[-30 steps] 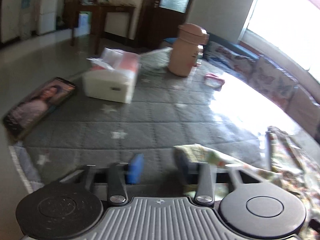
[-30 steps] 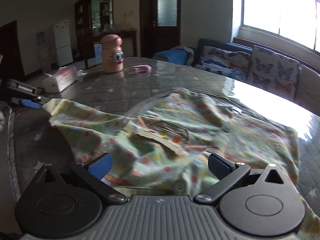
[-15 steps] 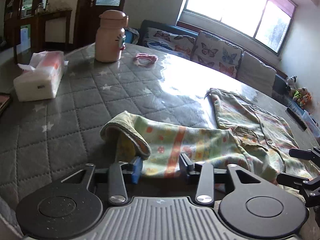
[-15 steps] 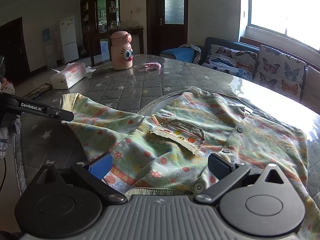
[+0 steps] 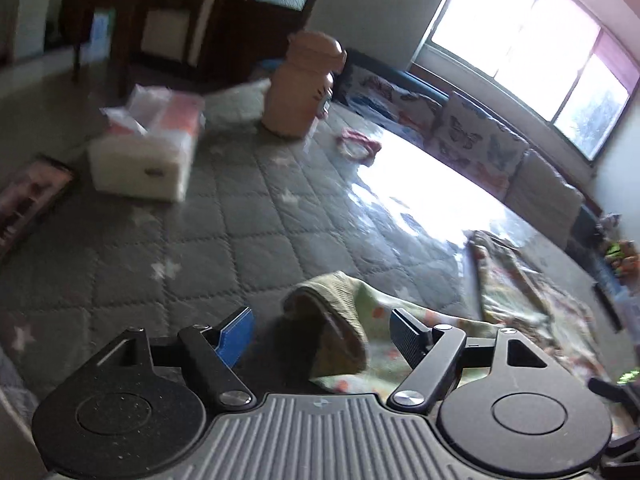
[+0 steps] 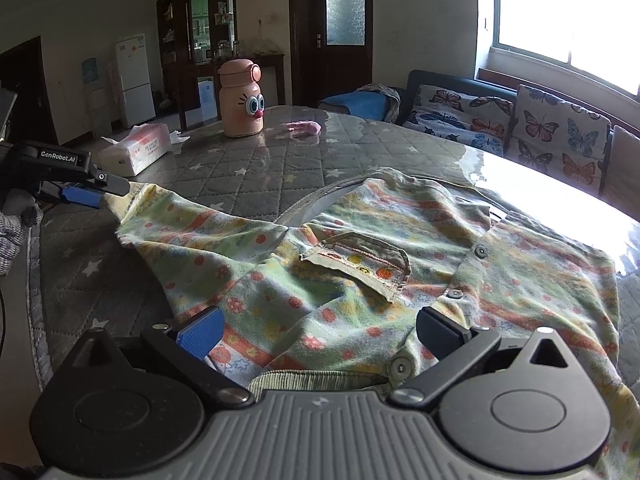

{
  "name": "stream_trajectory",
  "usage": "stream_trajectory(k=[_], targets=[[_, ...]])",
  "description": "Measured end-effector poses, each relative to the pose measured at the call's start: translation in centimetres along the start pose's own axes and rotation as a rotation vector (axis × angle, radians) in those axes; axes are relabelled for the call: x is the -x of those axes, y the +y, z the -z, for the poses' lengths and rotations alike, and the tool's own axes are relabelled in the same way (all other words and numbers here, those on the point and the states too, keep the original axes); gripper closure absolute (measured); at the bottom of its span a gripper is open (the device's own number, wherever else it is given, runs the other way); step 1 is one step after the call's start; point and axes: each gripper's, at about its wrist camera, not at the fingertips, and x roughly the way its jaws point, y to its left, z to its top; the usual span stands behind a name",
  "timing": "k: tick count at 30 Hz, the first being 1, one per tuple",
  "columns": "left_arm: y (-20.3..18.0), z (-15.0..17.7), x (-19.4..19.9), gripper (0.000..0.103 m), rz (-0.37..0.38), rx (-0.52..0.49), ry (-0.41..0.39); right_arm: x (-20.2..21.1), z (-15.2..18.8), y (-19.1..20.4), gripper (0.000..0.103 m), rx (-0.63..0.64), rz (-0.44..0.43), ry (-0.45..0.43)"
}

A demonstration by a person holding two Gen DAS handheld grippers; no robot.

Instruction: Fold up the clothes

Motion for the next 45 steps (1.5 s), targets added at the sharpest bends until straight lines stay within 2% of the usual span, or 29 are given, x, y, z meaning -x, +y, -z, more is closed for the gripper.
stream_trajectory(k=[4, 7, 9, 13, 15, 18, 22, 25, 31, 34, 36, 40, 43, 44, 45], targets=[[0.8, -0.6, -1.8, 0.027, 0.107, 0.098, 0.063, 0.1, 0.0, -0.1, 0.000, -0.009, 0.012, -0.004], [1.8, -1.1, -3.0, 0.027, 0.191, 0.169, 0.081, 0.3, 0.0, -0.1, 0.000, -0.014, 0.021, -0.008], [2.3, -1.6, -3.5, 0.030, 0.190, 0.187, 0.060, 0.4, 0.0, -0.3, 0.000, -0.018, 0.034, -0.006], [2.9, -3.4, -3.6, 0.040, 0.195, 0.151, -0.030, 0.6, -0.1, -0.4, 0.000, -0.026, 0.050, -0.008], [2.9, -4.3, -3.3, 0.043, 0.177, 0.109, -0.075, 0.7, -0.1, -0.5, 0.000, -0.030, 0.058, -0.011], [3.2, -5.3, -3.5, 0.050, 0.149, 0.080, -0.088, 0.8, -0.2, -0.4, 0.000, -0.034, 0.063, -0.012], [2.0, -5.4, -3.9, 0.051, -0.012, -0.071, -0.089, 0.7, -0.2, -0.3, 0.000, -0.033, 0.062, -0.013], [0.4, -4.5, -4.5, 0.049, -0.085, -0.205, -0.066, 0.7, -0.3, -0.3, 0.000, -0.029, 0.061, -0.010], [-1.0, -3.2, -7.0, 0.052, -0.149, -0.308, -0.008, 0.9, -0.3, -0.1, 0.000, -0.025, 0.061, -0.015], [-1.8, -2.6, -7.6, 0.062, -0.171, -0.403, -0.035, 1.0, -0.3, -0.3, 0.000, -0.027, 0.069, -0.017], [-2.3, -2.7, -8.0, 0.063, -0.180, -0.445, -0.049, 1.0, -0.3, -0.5, 0.000, -0.035, 0.081, -0.015], [-3.7, -3.1, -9.4, 0.061, -0.235, -0.533, -0.079, 1.4, 0.0, -1.3, 0.000, -0.060, 0.109, -0.016], [-4.1, -3.1, -9.8, 0.061, -0.264, -0.557, -0.092, 2.1, 1.0, -2.4, 0.000, -0.082, 0.161, -0.016], [-4.2, -3.1, -9.9, 0.059, -0.273, -0.558, -0.095, 2.3, 1.4, -2.9, 0.000, -0.096, 0.177, -0.011], [-4.1, -3.1, -9.9, 0.053, -0.284, -0.558, -0.100, 2.4, 1.9, -3.4, 0.000, -0.113, 0.191, -0.005]])
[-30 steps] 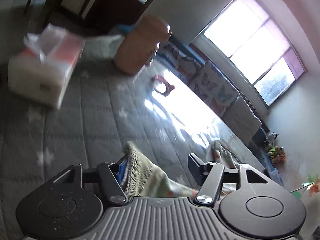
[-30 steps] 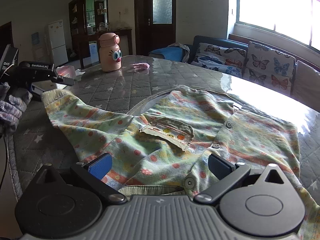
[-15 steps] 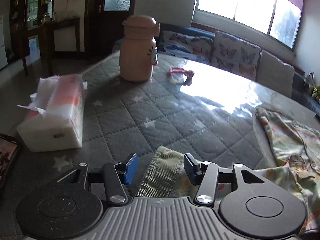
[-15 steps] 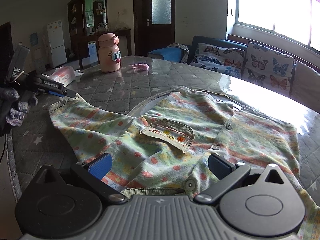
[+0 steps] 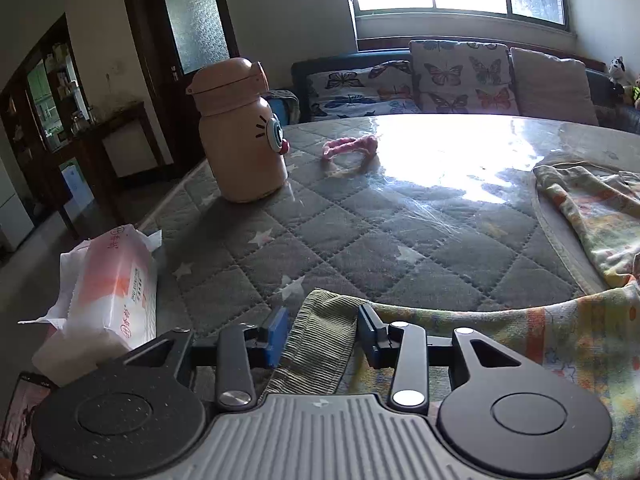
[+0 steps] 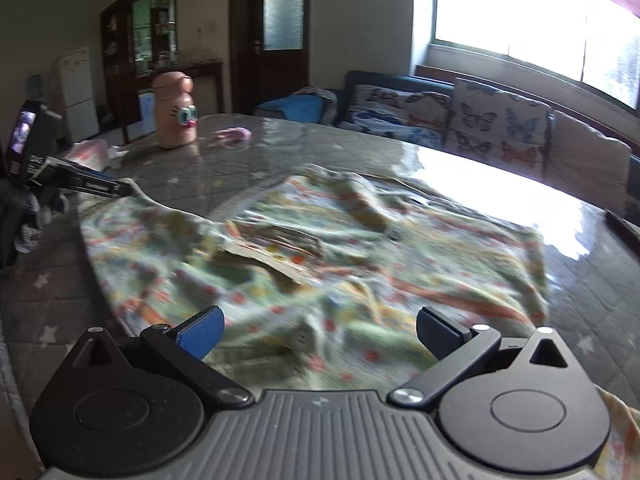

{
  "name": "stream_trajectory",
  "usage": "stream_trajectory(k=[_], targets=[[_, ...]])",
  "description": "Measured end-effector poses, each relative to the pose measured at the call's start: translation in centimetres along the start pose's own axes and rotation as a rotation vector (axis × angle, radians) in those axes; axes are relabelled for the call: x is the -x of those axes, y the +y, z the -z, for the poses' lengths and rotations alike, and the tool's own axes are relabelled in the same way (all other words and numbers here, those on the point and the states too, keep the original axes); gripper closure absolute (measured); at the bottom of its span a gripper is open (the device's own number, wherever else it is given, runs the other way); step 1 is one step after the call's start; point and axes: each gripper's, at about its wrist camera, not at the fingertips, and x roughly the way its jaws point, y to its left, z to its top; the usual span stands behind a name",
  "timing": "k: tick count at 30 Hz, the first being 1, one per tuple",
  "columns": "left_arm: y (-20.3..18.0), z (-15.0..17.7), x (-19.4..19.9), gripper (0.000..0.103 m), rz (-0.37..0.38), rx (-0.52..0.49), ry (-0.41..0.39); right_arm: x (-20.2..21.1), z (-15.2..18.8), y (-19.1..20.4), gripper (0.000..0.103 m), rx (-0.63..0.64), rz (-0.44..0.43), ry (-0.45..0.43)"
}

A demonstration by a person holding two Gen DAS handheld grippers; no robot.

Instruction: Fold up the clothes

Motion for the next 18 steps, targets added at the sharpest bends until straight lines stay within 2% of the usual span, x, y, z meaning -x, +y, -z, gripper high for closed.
stream_trajectory(k=[1, 6, 10, 13, 18], targets=[[0.1, 0.1, 0.0, 0.047, -0.013, 0.000, -0.002, 0.1, 0.3, -0.5, 0.000, -0.015, 0.010, 0.006], [0.3, 0.0, 0.1, 0.034, -0.055, 0.024, 0.012, 1.1, 2.8, -3.7, 0.000, -0.110, 0.066, 0.030], [-0.8, -0.4, 1.0, 0.032, -0.095, 0.015, 0.016, 2.2, 4.2, -5.6, 0.000, -0.164, 0.095, 0.037], [-2.4, -0.7, 2.8, 0.023, -0.067, 0.004, -0.011, 3.1, 5.3, -7.3, 0.000, -0.216, 0.115, 0.040], [-6.6, -1.3, 6.1, 0.016, 0.053, -0.029, -0.064, 4.0, 6.0, -10.7, 0.000, -0.295, 0.154, 0.025]])
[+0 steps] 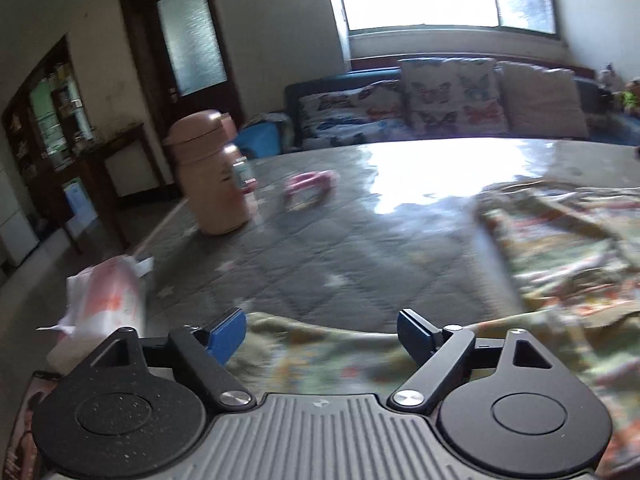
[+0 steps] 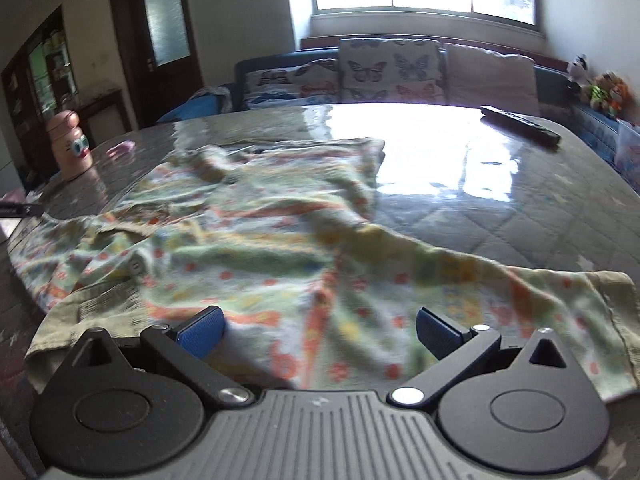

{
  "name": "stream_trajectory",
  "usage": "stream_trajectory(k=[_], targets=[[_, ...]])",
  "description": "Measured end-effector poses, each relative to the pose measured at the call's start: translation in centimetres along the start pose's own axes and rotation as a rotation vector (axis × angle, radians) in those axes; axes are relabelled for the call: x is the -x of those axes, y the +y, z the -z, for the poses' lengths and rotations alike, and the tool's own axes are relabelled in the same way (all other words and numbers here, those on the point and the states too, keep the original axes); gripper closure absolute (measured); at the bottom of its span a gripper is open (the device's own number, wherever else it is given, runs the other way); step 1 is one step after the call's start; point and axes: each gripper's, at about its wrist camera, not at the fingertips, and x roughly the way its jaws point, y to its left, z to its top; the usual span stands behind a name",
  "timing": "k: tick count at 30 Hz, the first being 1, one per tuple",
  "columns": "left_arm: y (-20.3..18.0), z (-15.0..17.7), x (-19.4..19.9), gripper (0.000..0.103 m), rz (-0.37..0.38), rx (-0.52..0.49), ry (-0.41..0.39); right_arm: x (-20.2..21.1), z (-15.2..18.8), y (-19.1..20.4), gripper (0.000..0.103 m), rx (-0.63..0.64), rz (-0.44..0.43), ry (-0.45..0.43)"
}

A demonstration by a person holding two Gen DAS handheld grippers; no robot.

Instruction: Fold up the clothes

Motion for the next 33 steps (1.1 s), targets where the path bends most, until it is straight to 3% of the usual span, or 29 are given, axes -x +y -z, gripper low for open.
stream_trajectory(k=[6, 10, 17, 24, 28, 33], targets=[[-6.8, -0.9, 1.9, 0.012, 0.193, -0.066, -0.038, -1.2, -0.7, -4.4, 0.000, -0.056, 0.071, -0.024], [-10.2, -0.4, 1.8, 0.012, 0.245, -0.128, -0.046, -1.2, -0.8, -6.3, 0.000, -0.062, 0.110, -0.033], [-12.6, 1.4, 1.0, 0.012, 0.232, -0.220, -0.017, -0.1, 0.0, -9.0, 0.000, -0.088, 0.185, -0.041], [-12.3, 1.9, 0.8, 0.010, 0.214, -0.212, 0.010, 1.1, 0.6, -10.5, 0.000, -0.090, 0.283, -0.041], [-12.7, 1.0, 1.9, 0.005, 0.231, -0.202, -0.024, 2.0, 1.3, -9.3, 0.000, -0.100, 0.247, -0.040], [-14.4, -0.6, 3.9, 0.002, 0.285, -0.225, -0.083, 2.5, 2.8, -7.4, 0.000, -0.024, 0.241, -0.026]])
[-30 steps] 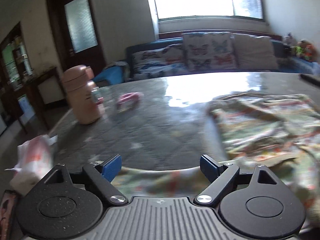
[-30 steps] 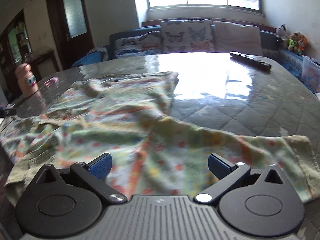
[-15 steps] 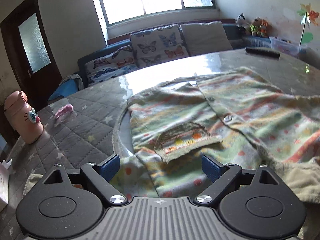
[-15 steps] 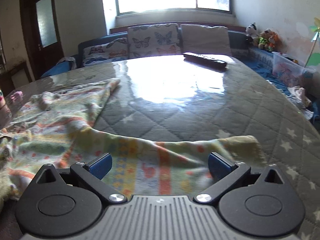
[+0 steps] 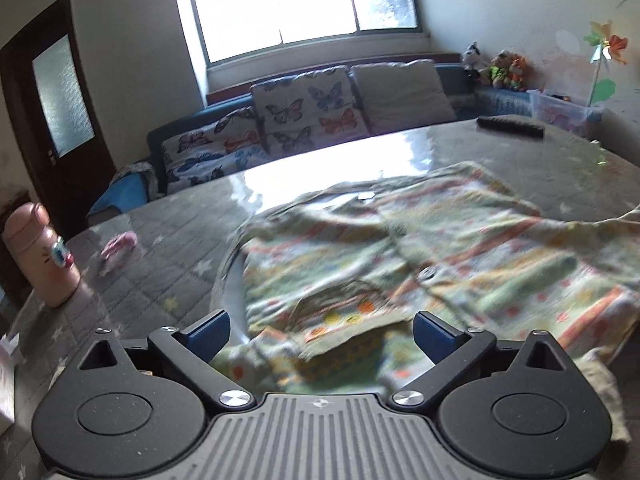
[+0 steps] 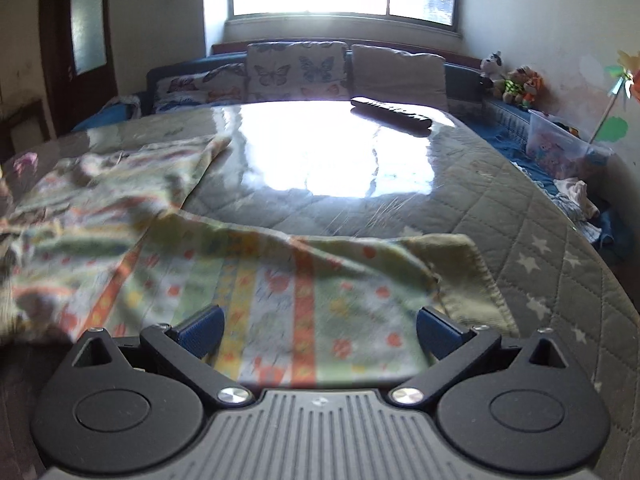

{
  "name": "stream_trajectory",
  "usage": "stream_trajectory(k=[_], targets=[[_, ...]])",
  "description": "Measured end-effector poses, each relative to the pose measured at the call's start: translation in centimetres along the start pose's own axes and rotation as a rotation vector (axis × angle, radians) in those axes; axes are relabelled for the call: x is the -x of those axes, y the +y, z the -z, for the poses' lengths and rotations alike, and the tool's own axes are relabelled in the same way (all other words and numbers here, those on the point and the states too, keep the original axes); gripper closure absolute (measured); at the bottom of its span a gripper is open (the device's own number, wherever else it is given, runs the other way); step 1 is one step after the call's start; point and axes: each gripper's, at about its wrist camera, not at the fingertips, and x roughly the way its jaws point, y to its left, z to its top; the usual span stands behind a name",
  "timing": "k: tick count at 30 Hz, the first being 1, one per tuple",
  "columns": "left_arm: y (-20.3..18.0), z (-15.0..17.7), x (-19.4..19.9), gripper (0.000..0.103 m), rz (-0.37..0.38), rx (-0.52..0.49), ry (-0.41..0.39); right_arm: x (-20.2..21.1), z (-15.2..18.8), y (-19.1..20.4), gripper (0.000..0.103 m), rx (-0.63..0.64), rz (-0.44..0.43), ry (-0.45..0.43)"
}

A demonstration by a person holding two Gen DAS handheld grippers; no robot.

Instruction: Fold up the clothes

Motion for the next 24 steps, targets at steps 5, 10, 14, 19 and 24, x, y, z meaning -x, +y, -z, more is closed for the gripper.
stream_trajectory(k=[5, 10, 14, 19, 24], targets=[[-2.2, -1.8, 0.7, 0.000, 0.060, -0.033, -0.050, 1.2, 0.6, -1.3, 0.000, -0.032, 0.002, 0.018], [-5.1, -2.8, 0.3, 0.000, 0.119, -0.070, -0.050, 1.7, 0.9, -2.9, 0.000, -0.052, -0.003, 0.022], [-7.5, -2.9, -0.1, 0.000, 0.166, -0.119, -0.038, 2.1, 0.6, -3.2, 0.000, -0.076, -0.007, 0.006], [-10.4, -2.6, -1.0, 0.000, 0.210, -0.195, -0.016, 1.3, 0.6, -2.9, 0.000, -0.031, 0.002, 0.013], [-12.9, -1.8, -1.7, 0.000, 0.238, -0.258, 0.003, 0.8, 0.2, -3.9, 0.000, -0.033, 0.060, 0.020]])
